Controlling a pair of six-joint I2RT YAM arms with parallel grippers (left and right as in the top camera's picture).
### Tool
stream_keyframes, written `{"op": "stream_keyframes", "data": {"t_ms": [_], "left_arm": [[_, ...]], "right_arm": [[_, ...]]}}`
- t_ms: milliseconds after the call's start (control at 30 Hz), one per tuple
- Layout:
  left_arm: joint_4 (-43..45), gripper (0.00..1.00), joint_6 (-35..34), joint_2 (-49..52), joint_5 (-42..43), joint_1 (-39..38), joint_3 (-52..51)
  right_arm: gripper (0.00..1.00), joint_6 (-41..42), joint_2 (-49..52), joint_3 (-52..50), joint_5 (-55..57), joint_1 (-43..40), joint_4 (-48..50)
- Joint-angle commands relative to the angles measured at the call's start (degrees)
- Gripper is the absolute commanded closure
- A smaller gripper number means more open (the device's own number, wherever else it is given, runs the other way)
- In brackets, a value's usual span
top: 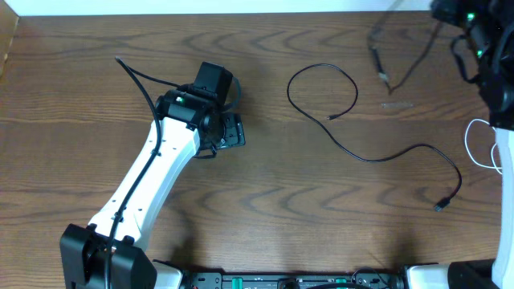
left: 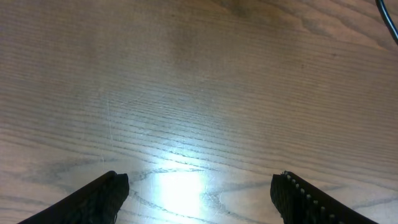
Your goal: Untangle cables
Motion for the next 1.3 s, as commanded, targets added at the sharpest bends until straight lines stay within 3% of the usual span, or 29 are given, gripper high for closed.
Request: {"op": "stream_keyframes", "data": {"t_ms": [0, 267, 567, 1267], "left_arm": [[-0.2, 0.21, -0.1, 0.3, -0.7, 0.1, -0.3], [-0.2, 0.21, -0.1, 0.3, -0.7, 0.1, -0.3], [-1.1, 0.21, -0.1, 0.3, -0.7, 0.1, -0.3], [-1.3, 0.21, -0.3, 0.3, -0.5, 0.1, -0.3]], "right_arm": [[0.99, -5.8, 0.0, 1.0, 6.2, -5.9, -0.9], [0.99, -5.8, 2.1, 1.0, 5.9, -17.5, -4.4], [0.99, -5.7, 11.4, 0.9, 5.7, -25.6, -13.0], [0.99, -4.2, 24.5, 0.7, -0.5, -37.2, -20.4]]}}
